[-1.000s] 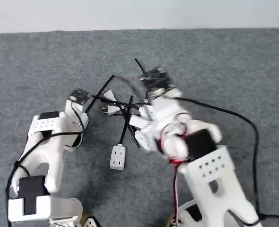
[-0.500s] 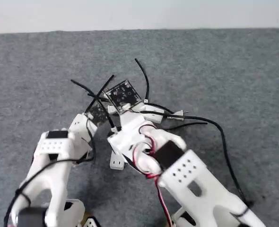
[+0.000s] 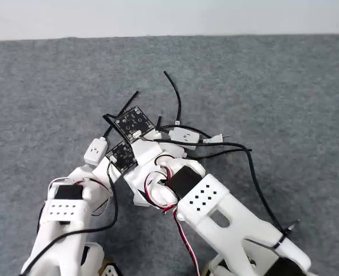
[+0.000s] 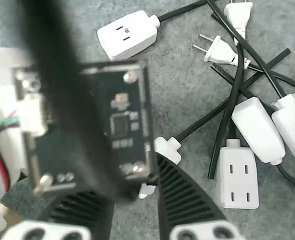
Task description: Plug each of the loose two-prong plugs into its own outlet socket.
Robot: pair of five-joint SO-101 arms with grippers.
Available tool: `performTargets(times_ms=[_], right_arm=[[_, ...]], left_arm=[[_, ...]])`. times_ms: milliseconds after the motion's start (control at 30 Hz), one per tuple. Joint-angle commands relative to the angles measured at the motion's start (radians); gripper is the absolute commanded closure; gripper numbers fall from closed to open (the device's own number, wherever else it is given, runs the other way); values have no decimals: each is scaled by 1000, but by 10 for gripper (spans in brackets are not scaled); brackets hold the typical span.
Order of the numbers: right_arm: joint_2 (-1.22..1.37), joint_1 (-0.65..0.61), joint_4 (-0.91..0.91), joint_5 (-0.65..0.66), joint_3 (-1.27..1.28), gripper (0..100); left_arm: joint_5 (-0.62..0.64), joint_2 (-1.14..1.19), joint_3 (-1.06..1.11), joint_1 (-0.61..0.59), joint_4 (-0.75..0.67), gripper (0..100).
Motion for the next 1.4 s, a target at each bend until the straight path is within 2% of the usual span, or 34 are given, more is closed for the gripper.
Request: performTargets(times_ms=[0, 167, 367, 500, 700, 800, 900, 1000, 1200, 1367], right_arm=[[5, 38, -36, -57, -48, 991], [-5, 35, -91, -77, 0, 991], [-45, 33, -53, -64, 0, 991], [-145, 76, -16, -63, 6, 991], [-217, 77, 13, -51, 26, 991], [-202, 41, -10, -46, 44, 991], [-159, 10, -36, -48, 54, 991], [-108, 4, -61, -49, 52, 991], [-85, 5, -67, -49, 48, 991], [-82, 13, -70, -75, 48, 991]], left_arm=[[28, -51, 10, 11, -51, 987], [41, -109, 42, 12, -52, 987], [54, -124, 42, 6, -75, 987], [158, -112, 38, 2, -114, 986], [193, 178, -136, -29, -98, 986], [124, 333, -248, -26, -26, 987], [54, 358, -274, -23, 23, 987], [20, 301, -220, 12, 25, 987], [-87, 18, -35, 43, 25, 987], [-77, -180, 76, 51, -8, 987]])
